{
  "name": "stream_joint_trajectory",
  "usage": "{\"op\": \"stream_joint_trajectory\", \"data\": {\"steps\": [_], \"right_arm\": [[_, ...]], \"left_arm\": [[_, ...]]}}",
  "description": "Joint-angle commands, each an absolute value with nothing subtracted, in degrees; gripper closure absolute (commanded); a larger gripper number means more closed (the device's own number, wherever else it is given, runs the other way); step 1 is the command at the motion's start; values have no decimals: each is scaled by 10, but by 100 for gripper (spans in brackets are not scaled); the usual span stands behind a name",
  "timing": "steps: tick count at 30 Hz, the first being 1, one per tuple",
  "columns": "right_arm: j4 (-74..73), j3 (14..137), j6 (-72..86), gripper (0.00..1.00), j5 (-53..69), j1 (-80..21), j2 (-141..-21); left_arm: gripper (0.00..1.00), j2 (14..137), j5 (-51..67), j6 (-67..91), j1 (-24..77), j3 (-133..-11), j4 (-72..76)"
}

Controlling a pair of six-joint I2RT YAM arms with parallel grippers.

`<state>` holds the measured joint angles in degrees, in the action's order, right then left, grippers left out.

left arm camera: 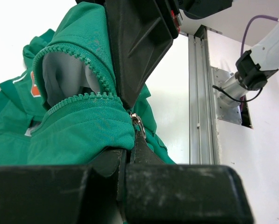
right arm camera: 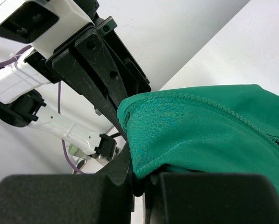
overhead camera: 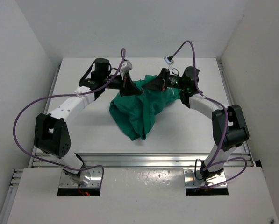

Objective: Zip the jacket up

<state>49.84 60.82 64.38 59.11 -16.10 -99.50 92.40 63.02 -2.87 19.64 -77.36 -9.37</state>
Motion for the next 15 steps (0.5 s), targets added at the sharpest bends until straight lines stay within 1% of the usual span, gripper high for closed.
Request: {"op": "stream_joint_trajectory", "data": {"steps": [1,6,11,15], "right_arm": [[559,652,660,100,533,-143,-980],[571,638,657,100,540,-142,-971],[583,631,658,100,545,-142,-966],[586,628,655,100,548,-142,-962]], "left_arm": [[96,908,640,-50,206,-753,-137],[83,878,613,-70,200,-733,-137],[74,859,606,-89,200,-720,-131],[61,840,576,-99,183,-715,-131]]}}
